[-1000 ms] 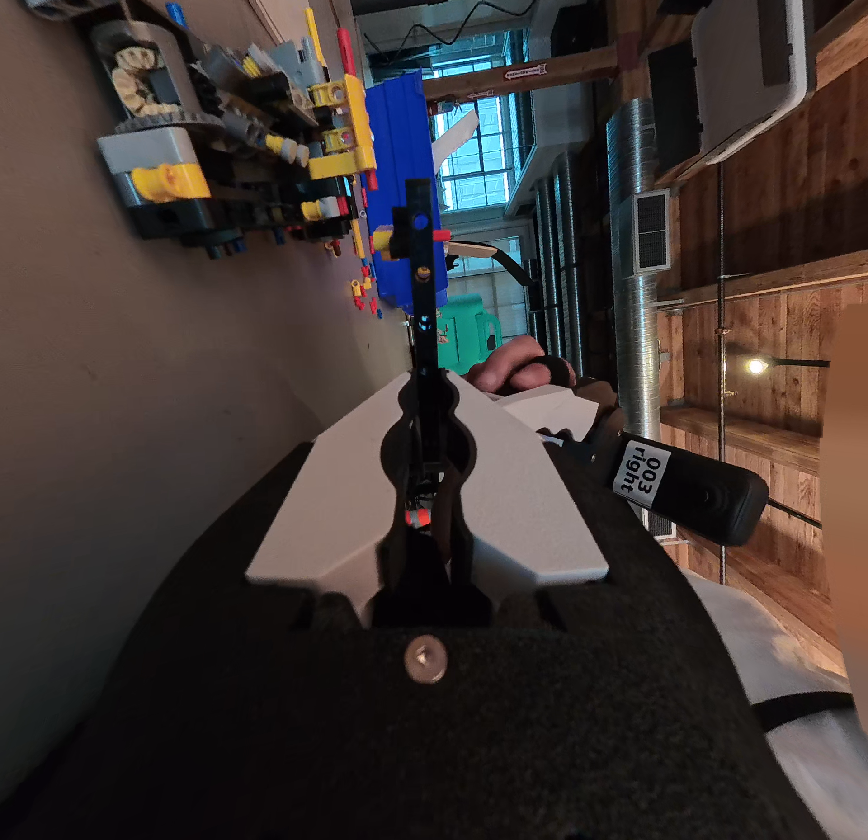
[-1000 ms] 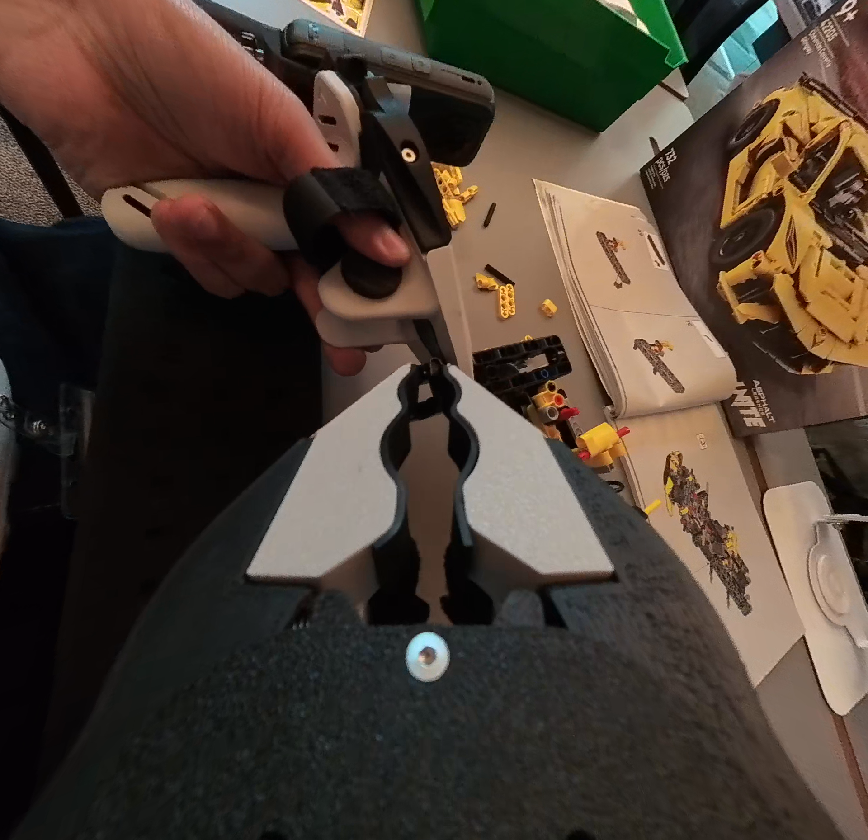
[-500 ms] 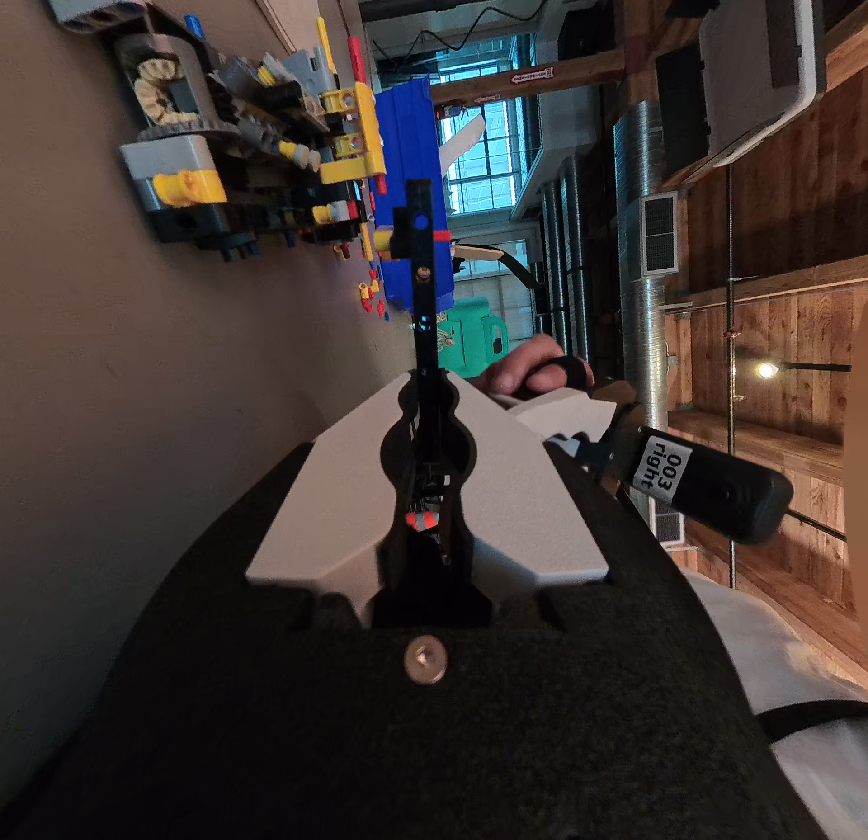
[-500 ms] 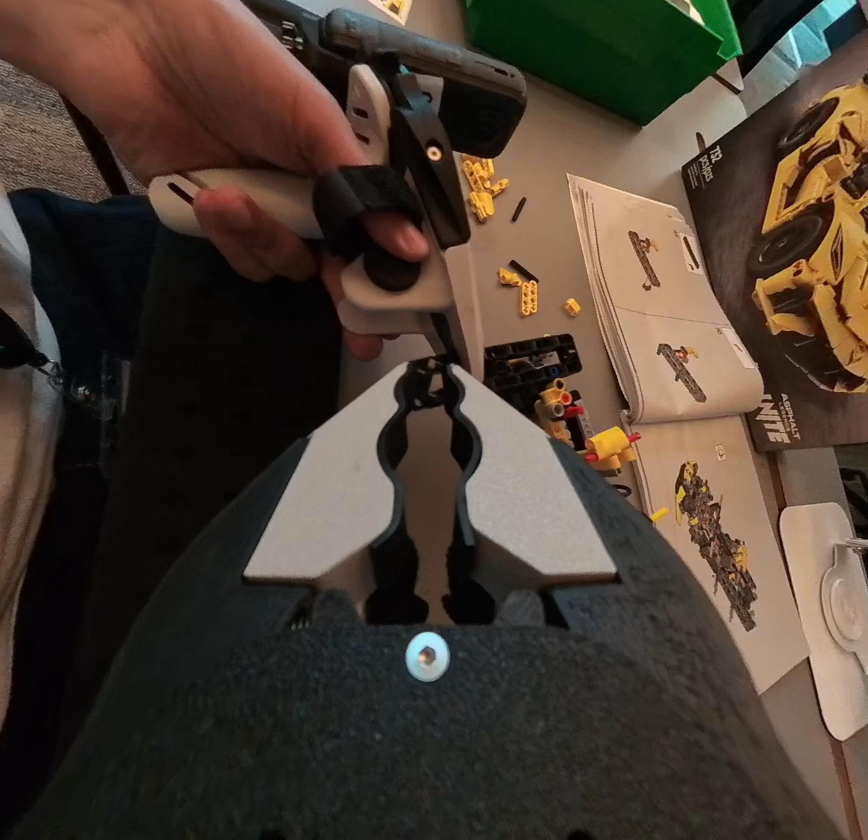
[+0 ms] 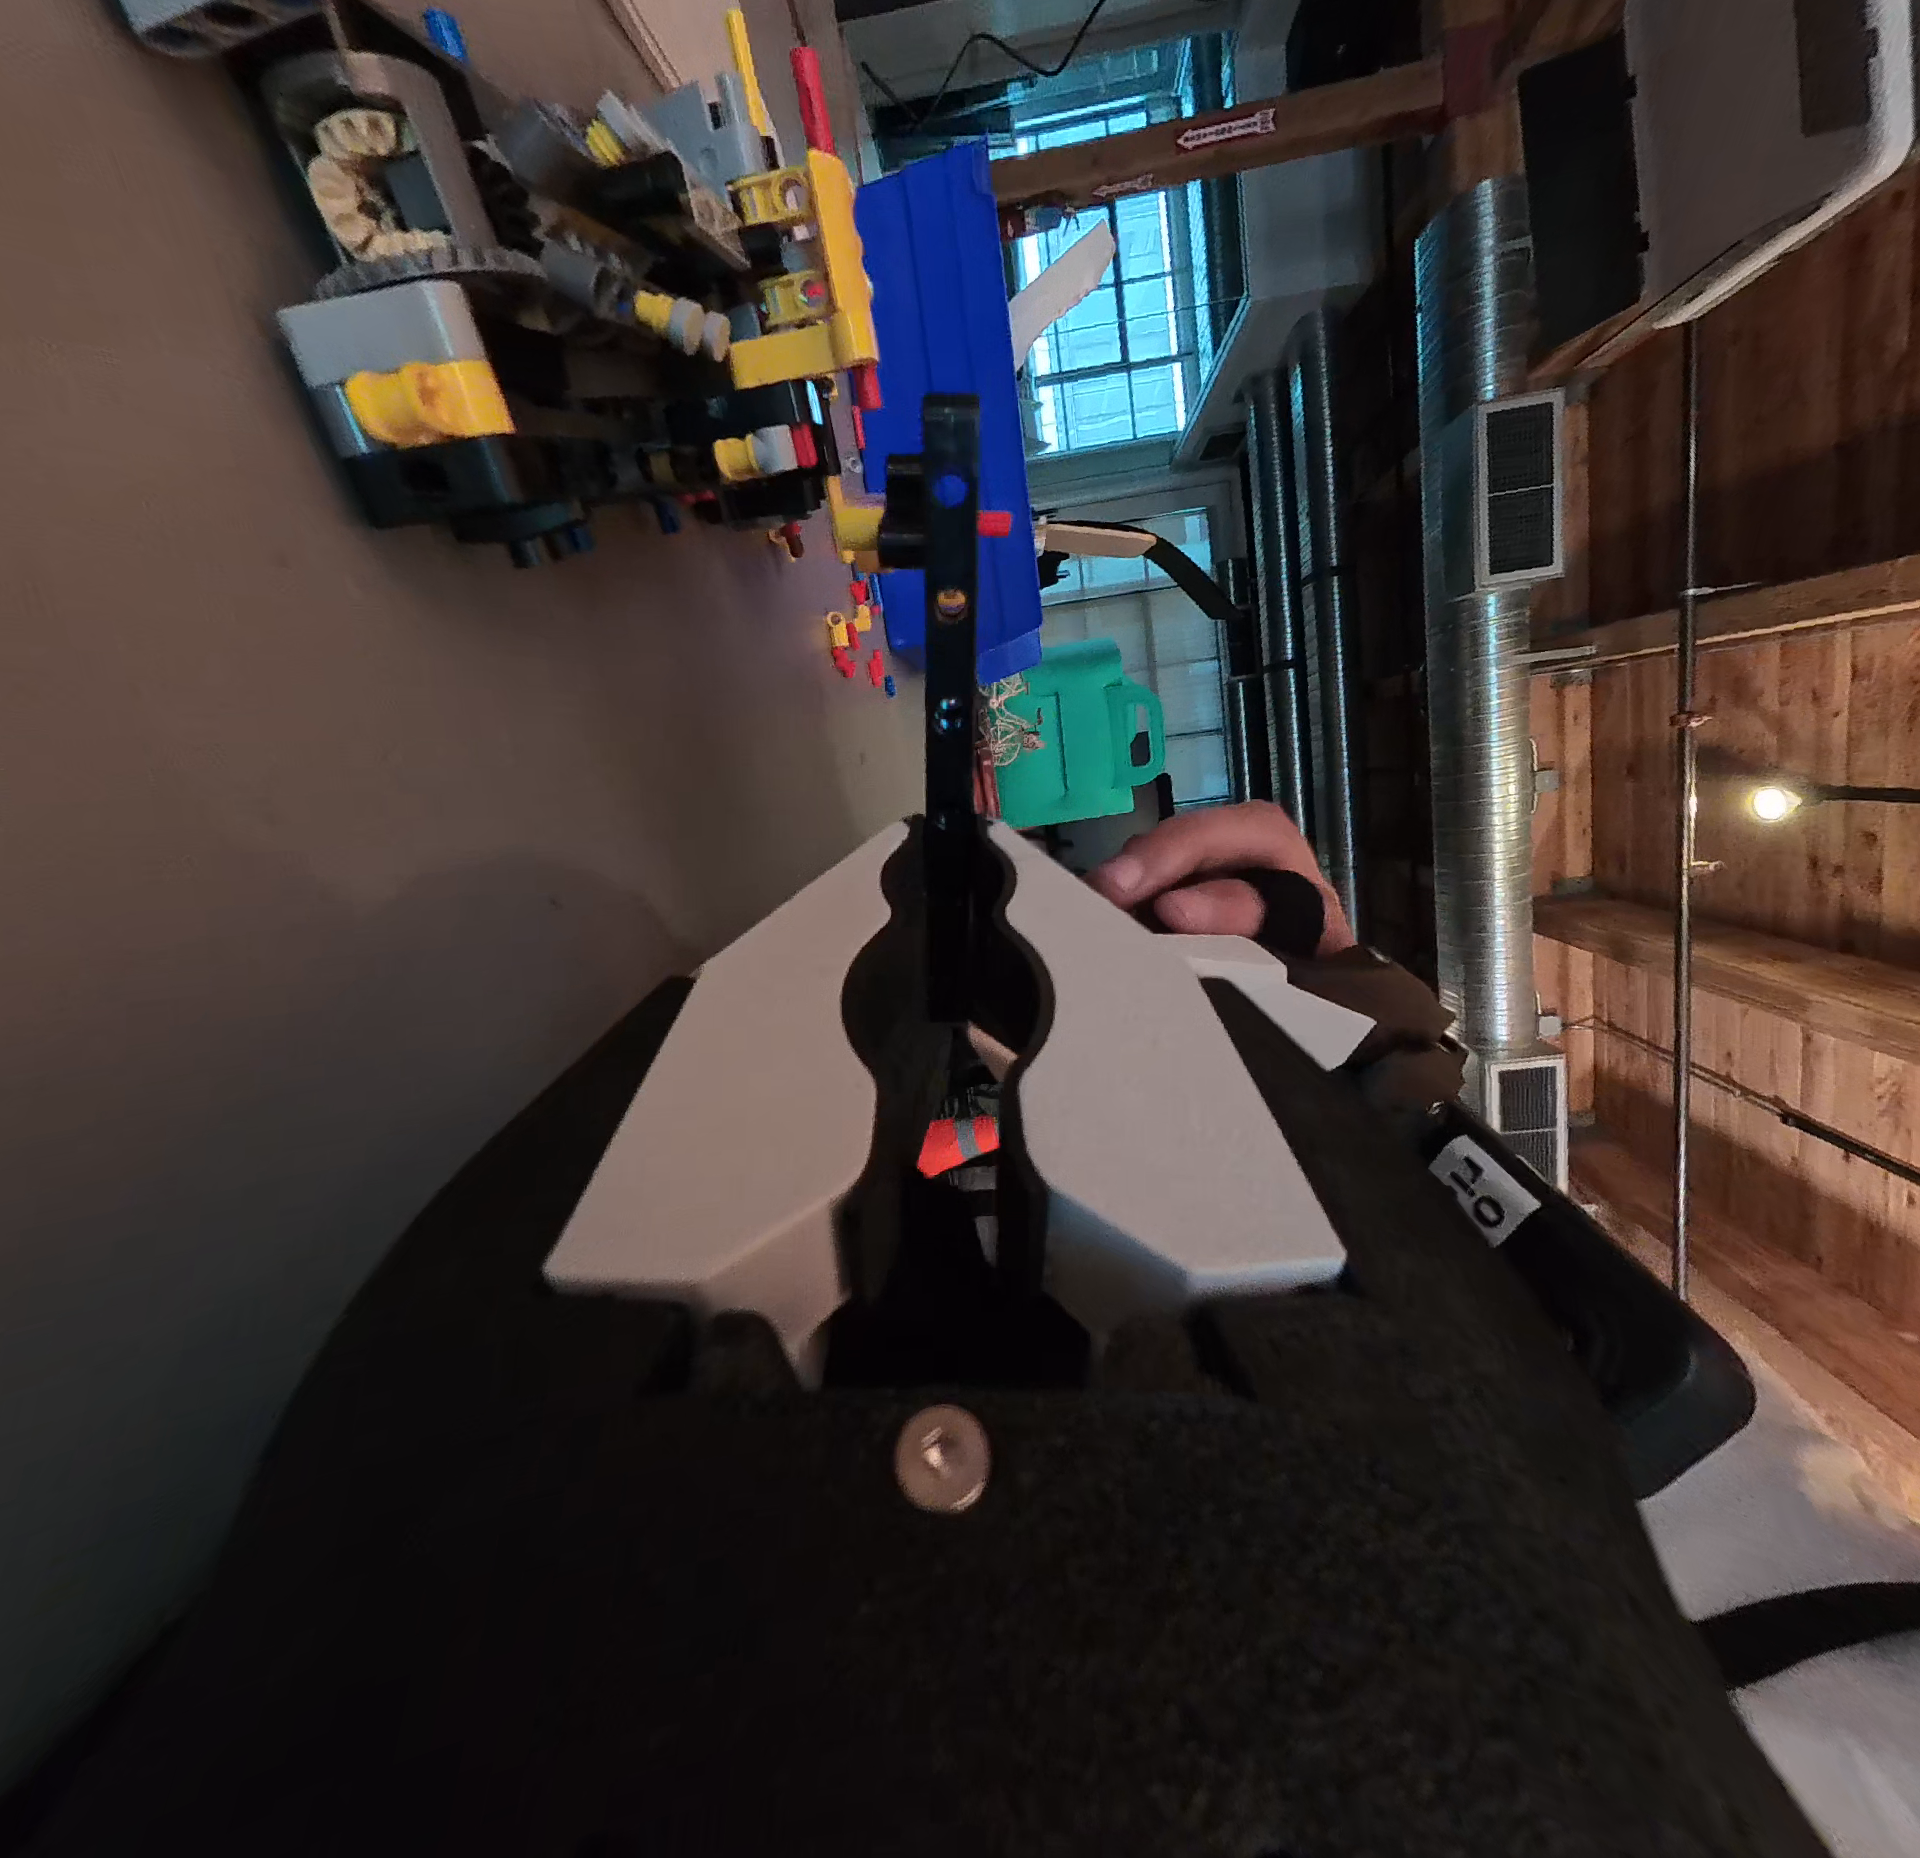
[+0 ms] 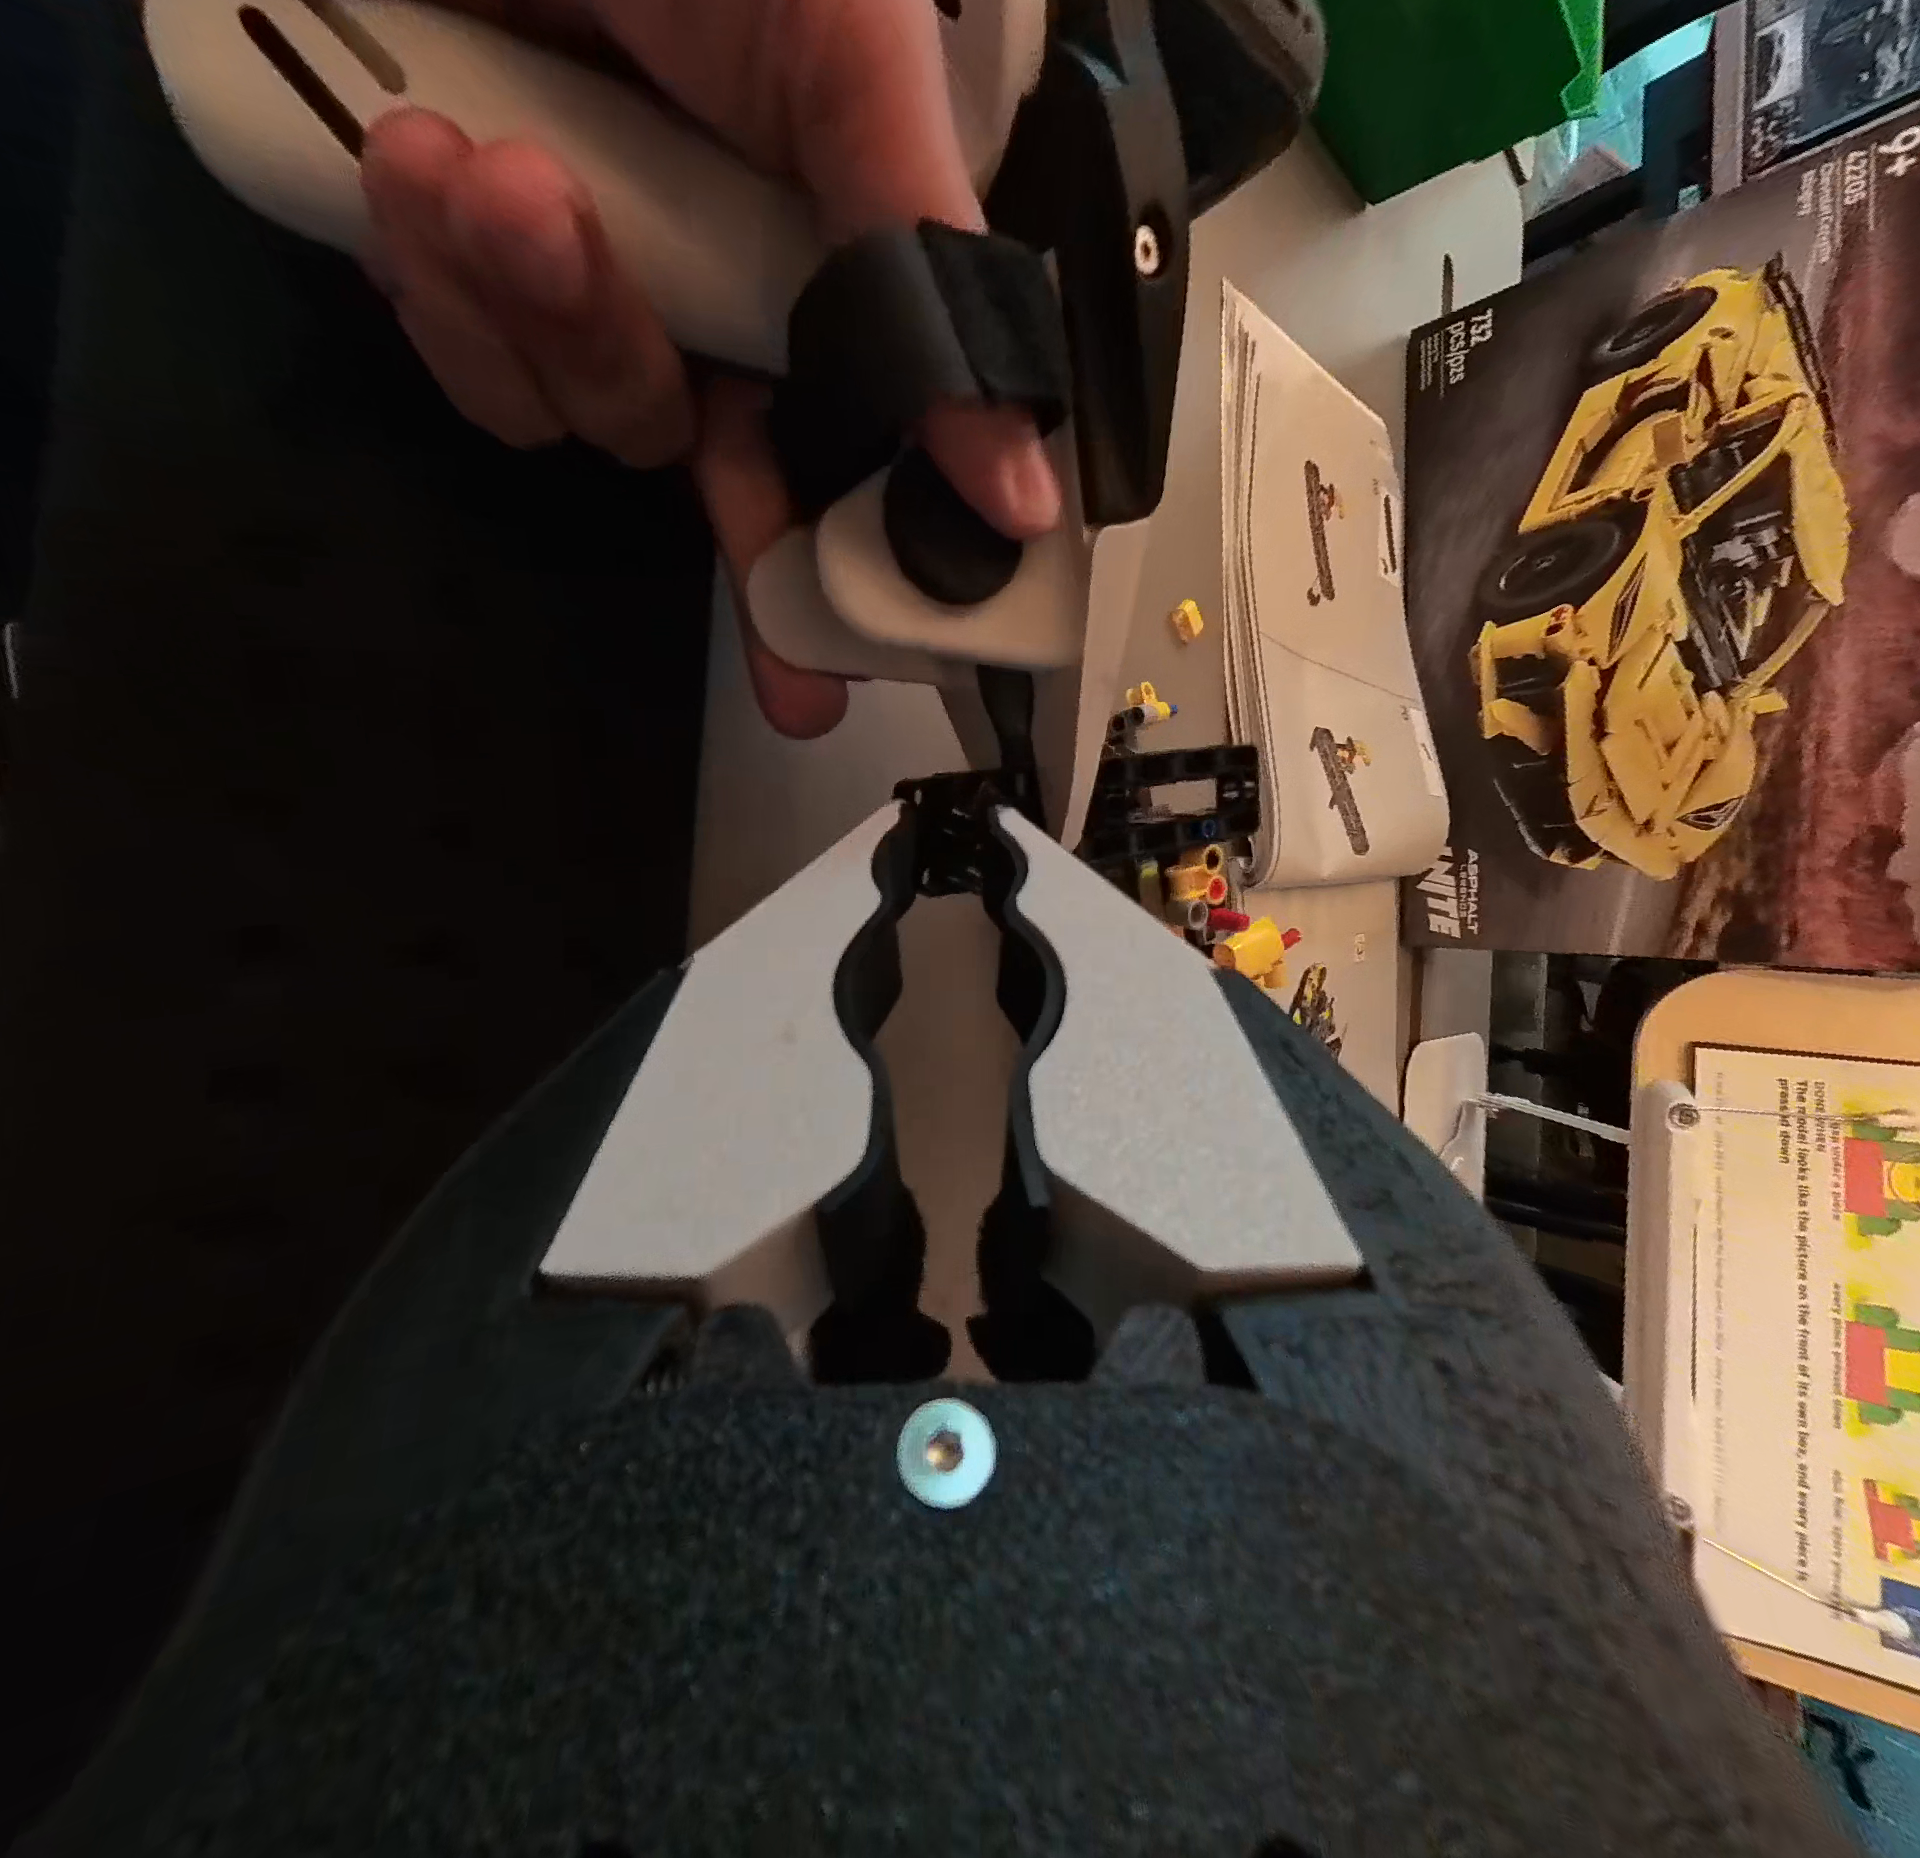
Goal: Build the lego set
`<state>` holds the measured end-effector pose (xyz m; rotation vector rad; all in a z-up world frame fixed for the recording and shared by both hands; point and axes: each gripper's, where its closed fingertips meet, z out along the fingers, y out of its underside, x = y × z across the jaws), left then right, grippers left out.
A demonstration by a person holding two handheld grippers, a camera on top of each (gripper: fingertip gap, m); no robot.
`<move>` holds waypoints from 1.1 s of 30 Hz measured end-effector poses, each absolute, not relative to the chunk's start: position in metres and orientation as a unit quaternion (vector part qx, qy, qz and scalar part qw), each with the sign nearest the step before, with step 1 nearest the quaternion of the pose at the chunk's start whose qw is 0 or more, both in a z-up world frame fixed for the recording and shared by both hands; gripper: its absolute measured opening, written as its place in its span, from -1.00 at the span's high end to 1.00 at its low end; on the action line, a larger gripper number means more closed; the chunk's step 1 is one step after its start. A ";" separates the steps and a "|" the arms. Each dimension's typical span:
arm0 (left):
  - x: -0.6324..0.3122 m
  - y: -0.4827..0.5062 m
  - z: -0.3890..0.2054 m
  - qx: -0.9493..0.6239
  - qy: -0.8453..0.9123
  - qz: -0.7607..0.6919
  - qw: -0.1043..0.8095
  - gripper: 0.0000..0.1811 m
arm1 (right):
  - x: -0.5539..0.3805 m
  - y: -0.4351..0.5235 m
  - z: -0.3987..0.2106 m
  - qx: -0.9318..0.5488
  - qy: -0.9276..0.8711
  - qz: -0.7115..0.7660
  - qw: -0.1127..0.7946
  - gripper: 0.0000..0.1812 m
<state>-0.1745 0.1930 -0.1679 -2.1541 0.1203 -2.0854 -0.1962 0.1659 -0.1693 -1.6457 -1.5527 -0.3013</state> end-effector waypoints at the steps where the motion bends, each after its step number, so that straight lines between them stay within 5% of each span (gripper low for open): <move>1: -0.175 0.193 -0.167 -0.716 0.041 -0.693 0.073 0.91 | -0.197 0.166 -0.169 -0.657 -0.616 -0.116 0.419 0.89; 9: -0.174 0.185 -0.168 -0.727 0.096 -0.675 0.079 0.91 | -0.198 0.162 -0.176 -0.670 -0.621 -0.087 0.397 0.87; 25: -0.174 0.178 -0.156 -0.704 0.216 -0.660 0.149 0.91 | -0.201 0.145 -0.159 -0.769 -0.482 0.330 0.258 0.92; 33: -0.182 0.189 -0.158 -0.712 0.201 -0.651 0.169 0.91 | -0.198 0.140 -0.154 -0.767 -0.439 0.411 0.225 0.93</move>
